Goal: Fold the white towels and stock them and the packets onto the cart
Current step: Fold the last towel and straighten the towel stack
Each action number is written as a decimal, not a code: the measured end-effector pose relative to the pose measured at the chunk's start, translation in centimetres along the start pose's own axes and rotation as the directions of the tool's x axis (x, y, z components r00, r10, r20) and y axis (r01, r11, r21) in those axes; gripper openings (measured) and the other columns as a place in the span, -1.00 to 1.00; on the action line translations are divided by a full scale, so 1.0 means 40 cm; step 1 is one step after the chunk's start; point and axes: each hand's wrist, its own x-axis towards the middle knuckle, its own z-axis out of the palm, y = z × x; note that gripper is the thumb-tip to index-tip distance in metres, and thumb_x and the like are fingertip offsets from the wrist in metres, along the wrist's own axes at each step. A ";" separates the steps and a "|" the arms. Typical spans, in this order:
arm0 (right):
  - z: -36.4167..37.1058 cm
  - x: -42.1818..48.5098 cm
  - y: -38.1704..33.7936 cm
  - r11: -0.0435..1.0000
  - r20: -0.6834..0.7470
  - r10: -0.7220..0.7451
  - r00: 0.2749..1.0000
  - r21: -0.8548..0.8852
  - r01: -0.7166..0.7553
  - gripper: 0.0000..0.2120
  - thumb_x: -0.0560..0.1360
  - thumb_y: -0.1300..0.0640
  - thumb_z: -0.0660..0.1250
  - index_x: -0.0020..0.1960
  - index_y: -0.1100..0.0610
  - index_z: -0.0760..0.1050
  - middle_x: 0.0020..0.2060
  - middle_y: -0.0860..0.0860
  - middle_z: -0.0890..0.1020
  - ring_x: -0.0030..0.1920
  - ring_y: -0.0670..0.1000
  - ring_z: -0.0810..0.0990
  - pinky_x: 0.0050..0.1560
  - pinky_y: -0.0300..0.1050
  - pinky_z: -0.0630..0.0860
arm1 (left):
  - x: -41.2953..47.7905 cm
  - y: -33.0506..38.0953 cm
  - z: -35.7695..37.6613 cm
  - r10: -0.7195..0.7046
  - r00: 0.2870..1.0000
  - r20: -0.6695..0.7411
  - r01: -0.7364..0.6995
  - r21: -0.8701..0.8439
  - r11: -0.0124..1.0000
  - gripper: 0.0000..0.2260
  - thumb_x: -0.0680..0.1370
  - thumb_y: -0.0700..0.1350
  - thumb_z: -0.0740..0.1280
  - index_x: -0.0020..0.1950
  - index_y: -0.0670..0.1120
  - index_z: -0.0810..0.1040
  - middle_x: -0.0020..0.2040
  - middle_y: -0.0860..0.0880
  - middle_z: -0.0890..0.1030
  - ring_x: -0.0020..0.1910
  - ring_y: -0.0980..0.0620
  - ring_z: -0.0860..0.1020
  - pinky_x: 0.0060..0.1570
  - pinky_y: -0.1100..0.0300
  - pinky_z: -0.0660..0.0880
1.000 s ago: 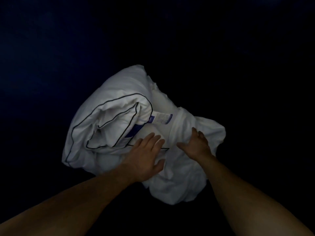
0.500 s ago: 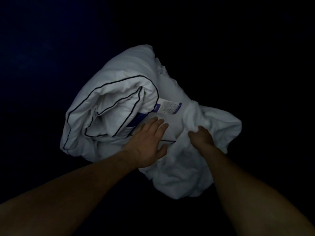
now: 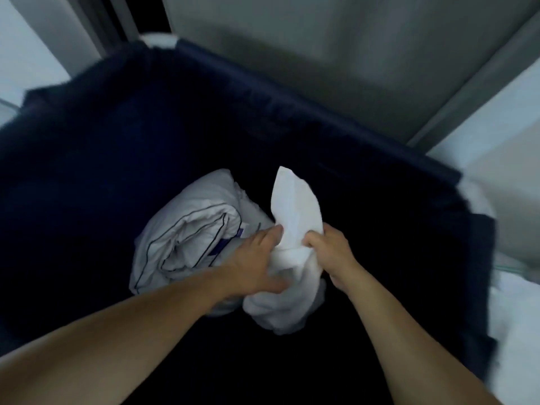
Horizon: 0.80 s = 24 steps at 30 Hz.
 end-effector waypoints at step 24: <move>-0.642 -0.796 -0.259 0.760 -0.075 -0.650 0.756 -0.079 0.645 0.13 0.11 -0.18 0.67 0.50 -0.21 0.09 0.35 -0.21 0.41 0.36 -0.07 0.42 0.32 0.02 0.47 | -0.320 1.264 -0.403 -0.088 0.773 -0.629 -0.302 -0.487 0.820 -0.81 0.48 0.01 0.40 0.02 -0.04 0.54 -0.05 -0.03 0.63 -0.01 -0.10 0.61 -0.09 0.06 0.58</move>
